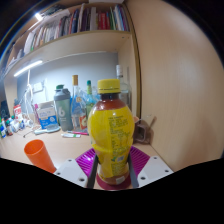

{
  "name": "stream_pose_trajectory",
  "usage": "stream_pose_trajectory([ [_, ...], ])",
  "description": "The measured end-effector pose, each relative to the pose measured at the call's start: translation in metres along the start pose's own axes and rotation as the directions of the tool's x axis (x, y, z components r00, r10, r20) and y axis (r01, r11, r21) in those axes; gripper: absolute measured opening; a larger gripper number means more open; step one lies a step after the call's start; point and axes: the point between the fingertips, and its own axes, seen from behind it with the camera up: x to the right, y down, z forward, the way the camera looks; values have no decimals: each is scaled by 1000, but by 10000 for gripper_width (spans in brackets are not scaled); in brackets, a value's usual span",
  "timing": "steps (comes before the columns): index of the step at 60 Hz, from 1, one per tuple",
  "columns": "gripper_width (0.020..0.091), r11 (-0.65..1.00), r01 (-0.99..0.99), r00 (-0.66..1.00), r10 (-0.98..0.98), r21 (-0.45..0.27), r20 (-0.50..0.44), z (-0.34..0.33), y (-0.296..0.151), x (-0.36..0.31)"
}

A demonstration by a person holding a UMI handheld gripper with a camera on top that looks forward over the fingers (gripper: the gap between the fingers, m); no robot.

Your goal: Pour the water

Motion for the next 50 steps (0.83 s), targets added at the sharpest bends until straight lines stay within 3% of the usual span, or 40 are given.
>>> stream_pose_trajectory([
  [2,573,1000,5,1000,-5,-31,-8,-1,5,1],
  [6,753,990,-5,999,0,-141,-35,-9,24,6],
  [7,810,988,-12,999,7,-154,-36,-13,26,5],
  [9,857,986,-30,999,24,-163,-39,-21,25,4],
  [50,842,975,0,1000,-3,-221,-15,-380,-19,-128],
])
